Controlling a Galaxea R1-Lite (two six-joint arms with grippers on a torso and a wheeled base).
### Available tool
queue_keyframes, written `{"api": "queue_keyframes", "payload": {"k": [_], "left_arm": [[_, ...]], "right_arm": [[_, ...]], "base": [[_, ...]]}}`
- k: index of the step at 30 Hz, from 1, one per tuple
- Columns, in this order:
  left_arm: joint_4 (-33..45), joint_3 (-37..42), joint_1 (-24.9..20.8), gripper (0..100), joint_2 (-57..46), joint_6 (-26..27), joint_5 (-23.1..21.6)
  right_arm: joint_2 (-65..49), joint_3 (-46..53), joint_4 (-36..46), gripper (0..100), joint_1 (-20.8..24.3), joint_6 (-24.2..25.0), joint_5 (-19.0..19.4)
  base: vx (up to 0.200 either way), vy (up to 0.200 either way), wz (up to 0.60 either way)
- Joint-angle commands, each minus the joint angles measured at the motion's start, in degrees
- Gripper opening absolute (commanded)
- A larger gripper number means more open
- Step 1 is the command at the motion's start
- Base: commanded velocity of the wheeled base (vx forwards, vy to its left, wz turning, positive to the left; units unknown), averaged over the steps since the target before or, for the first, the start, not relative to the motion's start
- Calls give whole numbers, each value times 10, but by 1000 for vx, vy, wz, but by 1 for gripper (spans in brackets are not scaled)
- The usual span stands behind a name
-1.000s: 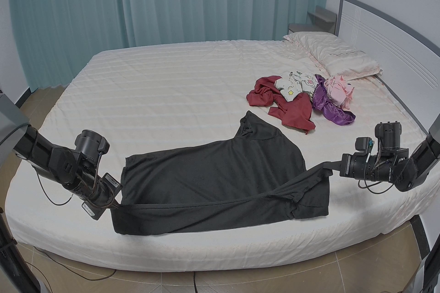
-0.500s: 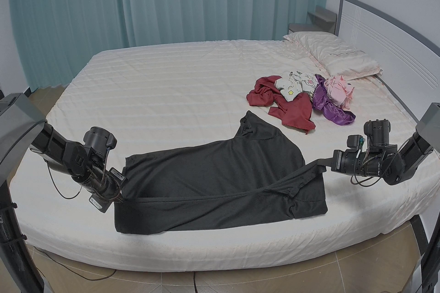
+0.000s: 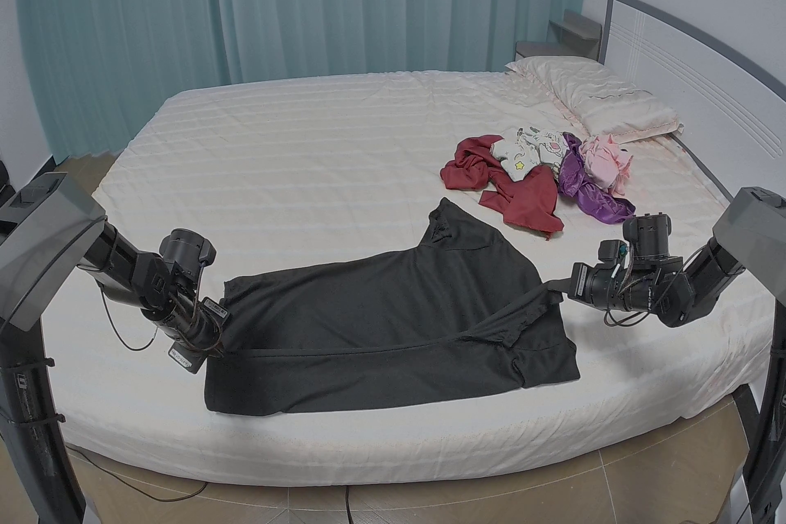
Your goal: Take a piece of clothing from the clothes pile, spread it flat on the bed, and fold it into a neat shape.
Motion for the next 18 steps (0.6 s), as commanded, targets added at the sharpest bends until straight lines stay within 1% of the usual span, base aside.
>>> {"api": "queue_keyframes", "payload": {"k": [1, 2, 6, 7, 13, 16, 17, 18], "left_arm": [[0, -12, 1, 0, 20, -1, 0], [0, -15, 1, 0, 24, -1, 0], [0, -22, 1, 0, 32, -1, 0], [1, -25, 1, 100, 37, -1, 0], [24, -42, 6, 100, 44, -1, 1], [25, -42, 12, 100, 42, -2, 1], [25, -42, 12, 100, 42, -2, 1], [26, -36, 22, 100, 32, -5, 0]], "right_arm": [[23, -19, 0, 0, 8, 5, -7], [30, -24, 0, 0, 8, 6, -16], [38, -29, 1, 0, 8, 6, -19], [41, -29, 1, 100, 8, 7, -19], [50, -27, 0, 100, 5, 14, -19], [48, -23, -1, 100, 2, 36, -31], [48, -23, -1, 100, 2, 36, -31], [44, -20, -2, 100, 2, 64, -49]], "base": [[0, 0, 0], [0, 0, 0], [0, 0, 0], [0, 0, 0], [0, 0, 0], [0, 0, 0], [0, 0, 0], [0, 0, 0]]}}
